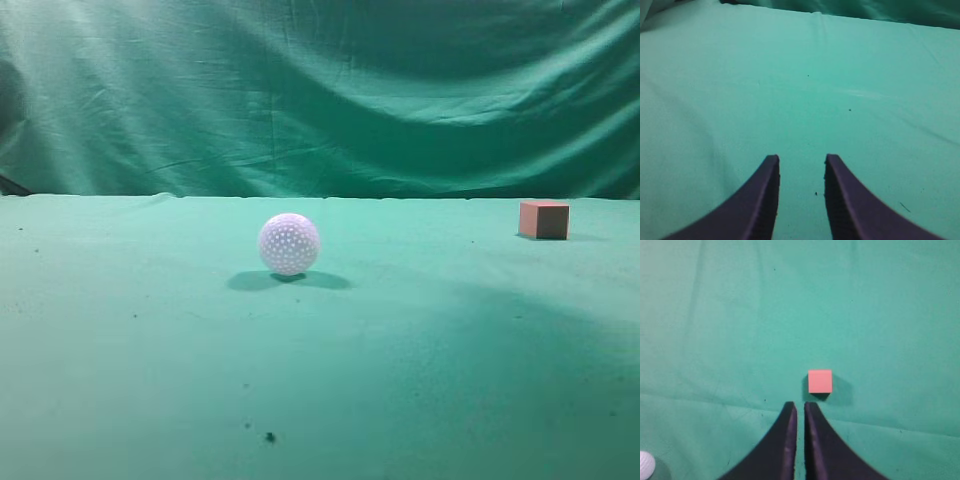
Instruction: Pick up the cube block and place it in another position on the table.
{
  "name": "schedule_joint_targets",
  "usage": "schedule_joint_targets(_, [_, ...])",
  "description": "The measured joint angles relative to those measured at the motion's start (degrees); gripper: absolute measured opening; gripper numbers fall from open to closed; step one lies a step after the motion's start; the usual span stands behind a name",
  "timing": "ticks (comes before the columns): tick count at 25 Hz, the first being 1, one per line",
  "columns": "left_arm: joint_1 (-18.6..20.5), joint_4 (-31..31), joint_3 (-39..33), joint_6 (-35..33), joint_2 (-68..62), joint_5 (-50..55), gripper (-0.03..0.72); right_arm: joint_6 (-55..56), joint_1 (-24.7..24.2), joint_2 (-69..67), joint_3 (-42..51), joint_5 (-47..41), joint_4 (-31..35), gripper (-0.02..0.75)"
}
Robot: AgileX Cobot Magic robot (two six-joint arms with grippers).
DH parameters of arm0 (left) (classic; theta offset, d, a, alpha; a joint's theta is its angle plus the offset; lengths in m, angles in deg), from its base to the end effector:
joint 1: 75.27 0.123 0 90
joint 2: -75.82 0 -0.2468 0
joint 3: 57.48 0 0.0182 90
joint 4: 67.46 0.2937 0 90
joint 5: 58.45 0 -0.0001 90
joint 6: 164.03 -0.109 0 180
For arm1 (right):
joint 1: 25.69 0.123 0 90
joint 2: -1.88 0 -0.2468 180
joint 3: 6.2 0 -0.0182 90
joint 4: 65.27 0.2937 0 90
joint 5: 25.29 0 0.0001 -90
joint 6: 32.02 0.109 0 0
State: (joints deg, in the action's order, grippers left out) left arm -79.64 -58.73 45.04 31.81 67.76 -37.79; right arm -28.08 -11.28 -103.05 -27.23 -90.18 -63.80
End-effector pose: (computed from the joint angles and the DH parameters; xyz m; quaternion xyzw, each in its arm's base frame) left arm 0.1516 -0.0057 0.1685 -0.0391 0.7975 -0.0418 0.6007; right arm 0.3965 0.1045 0.3175 -0.0858 0.9592 0.0554 0.2635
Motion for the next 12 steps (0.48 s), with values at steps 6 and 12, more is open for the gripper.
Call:
schedule_joint_targets(6, [0.0,0.0,0.0,0.0,0.0,0.0,0.262,-0.4,0.0,17.6,12.5,1.2,0.0,0.0])
schedule_joint_targets(12, [0.0,0.0,0.0,0.0,0.0,0.0,0.262,-0.3,0.0,37.5,33.7,8.7,0.2,0.0])
